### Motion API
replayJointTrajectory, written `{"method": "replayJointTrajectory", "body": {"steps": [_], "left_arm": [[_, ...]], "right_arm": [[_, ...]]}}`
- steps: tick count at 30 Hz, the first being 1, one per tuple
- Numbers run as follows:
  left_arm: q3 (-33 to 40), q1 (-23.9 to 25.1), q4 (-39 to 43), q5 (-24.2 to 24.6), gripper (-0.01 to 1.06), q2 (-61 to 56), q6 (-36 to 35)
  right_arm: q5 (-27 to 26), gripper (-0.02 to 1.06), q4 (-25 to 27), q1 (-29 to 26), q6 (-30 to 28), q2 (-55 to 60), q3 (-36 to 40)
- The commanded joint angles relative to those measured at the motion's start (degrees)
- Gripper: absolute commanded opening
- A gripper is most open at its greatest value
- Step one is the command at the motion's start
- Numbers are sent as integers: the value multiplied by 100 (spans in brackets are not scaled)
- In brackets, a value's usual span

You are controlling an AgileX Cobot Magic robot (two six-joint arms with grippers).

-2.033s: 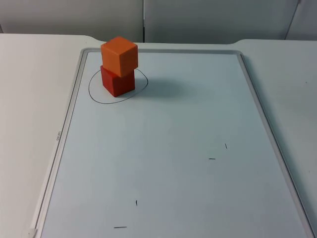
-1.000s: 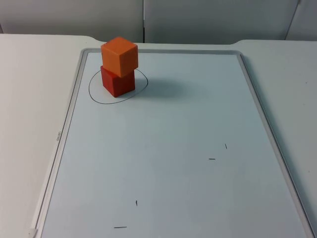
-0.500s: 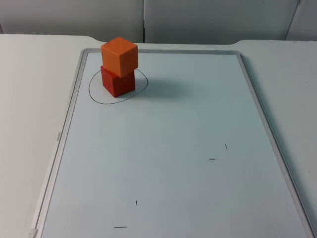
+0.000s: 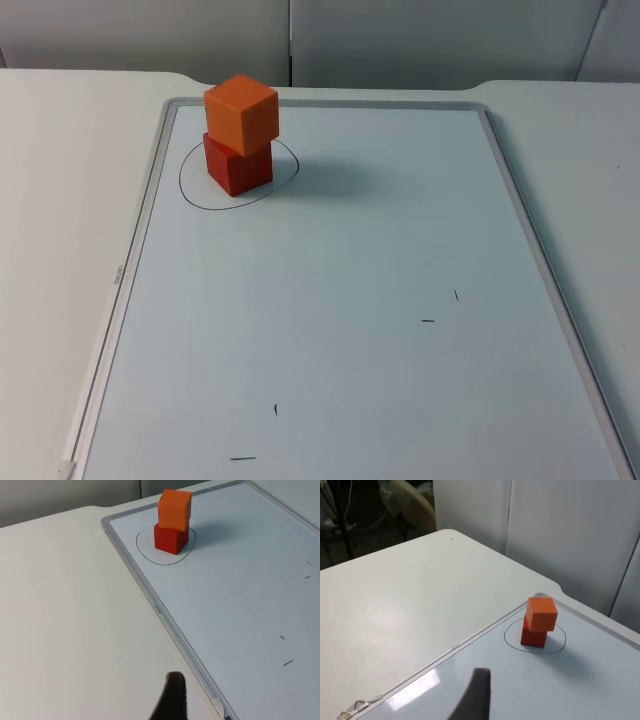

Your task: Pick up one cube with the left hand and another cube with the right hand. First place the cube in the right hand at the target position, then stack the cube in the left hand on top.

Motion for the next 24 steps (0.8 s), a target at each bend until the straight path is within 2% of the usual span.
{"method": "replayJointTrajectory", "body": {"steps": [1, 5, 7, 8, 10, 11, 20, 24], "left_arm": [[38, -29, 21, -12, 73, -29, -59], [38, -29, 21, -12, 76, -29, -57], [38, -29, 21, -12, 87, -29, -57], [38, -29, 21, -12, 87, -29, -57], [38, -29, 21, -12, 103, -29, -57], [38, -29, 21, -12, 105, -29, -71], [38, -29, 123, -12, 105, -29, -207], [38, -29, 289, -2, 105, -29, -412]], "right_arm": [[-5, 82, 14, 7, -41, -31, 27], [12, 82, 7, 7, -41, -31, 27], [23, 82, 7, 7, -41, -31, 27], [23, 82, 7, 7, -41, -31, 27], [58, 82, 7, 7, -41, -31, 27], [111, 82, 7, 7, -125, -31, 27], [516, 82, 55, 7, -276, -384, 27], [809, 82, 45, 7, -276, -1097, 27]]}}
